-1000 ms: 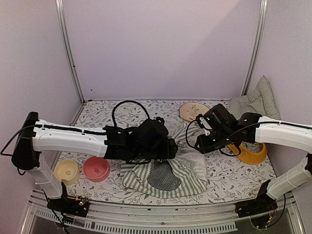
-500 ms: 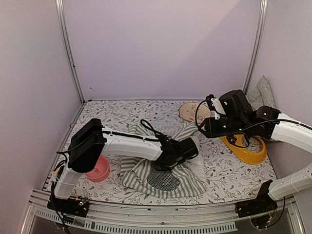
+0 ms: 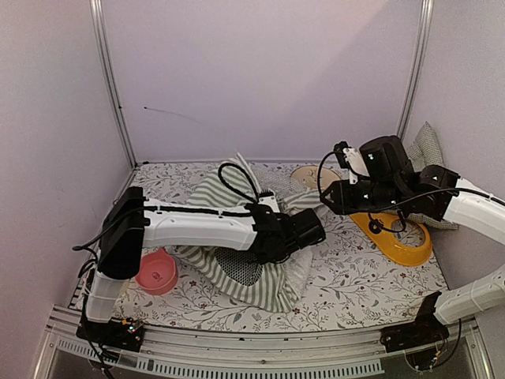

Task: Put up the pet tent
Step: Pick up the tent from the center of the board, then adjust the tent at the center of the board.

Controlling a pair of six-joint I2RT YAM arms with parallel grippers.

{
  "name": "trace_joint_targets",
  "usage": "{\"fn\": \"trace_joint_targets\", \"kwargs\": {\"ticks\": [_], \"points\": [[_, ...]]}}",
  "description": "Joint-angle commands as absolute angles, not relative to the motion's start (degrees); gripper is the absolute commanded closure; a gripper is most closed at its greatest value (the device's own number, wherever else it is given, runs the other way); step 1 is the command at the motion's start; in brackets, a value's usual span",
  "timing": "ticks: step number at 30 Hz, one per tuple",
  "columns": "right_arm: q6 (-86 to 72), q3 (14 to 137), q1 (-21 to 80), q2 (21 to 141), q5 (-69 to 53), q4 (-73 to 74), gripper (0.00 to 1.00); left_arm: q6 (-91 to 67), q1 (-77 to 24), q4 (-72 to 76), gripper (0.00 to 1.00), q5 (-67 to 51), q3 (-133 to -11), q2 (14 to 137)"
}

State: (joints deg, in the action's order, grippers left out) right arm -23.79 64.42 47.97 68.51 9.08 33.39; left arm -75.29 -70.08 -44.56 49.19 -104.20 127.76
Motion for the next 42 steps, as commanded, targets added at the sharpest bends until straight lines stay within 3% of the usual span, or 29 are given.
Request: {"fn": "trace_joint_targets", "kwargs": {"ticks": [1,11,17,24,31,42], "points": [[-20.0,71.9,47.9,69.6,11.2,32.6,0.66,-56.7,-71.6,-40.7,1.00,56.5,-99.2,114.3],[-9.4,92.0,47.0,77.3,12.8,35.2,0.63,-25.1,-63.6,-25.2,1.00,39.2,-85.8,88.6],[-5.3,100.5,46.5,80.7,12.5,37.3,0.61,-20.5,-60.7,-30.7,1.00,29.9,-85.2,79.0],[-1.3,109.2,46.4,83.8,11.6,41.5,0.60,-17.7,-65.6,-35.2,1.00,20.5,-83.2,73.3],[4.5,116.8,46.3,85.6,10.4,44.7,0.49,-12.1,-66.9,-37.6,1.00,15.8,-82.6,69.4],[4.2,116.5,46.3,85.9,12.8,43.8,0.40,3.6,-34.8,-38.0,1.00,-26.2,-91.5,73.0]]}}
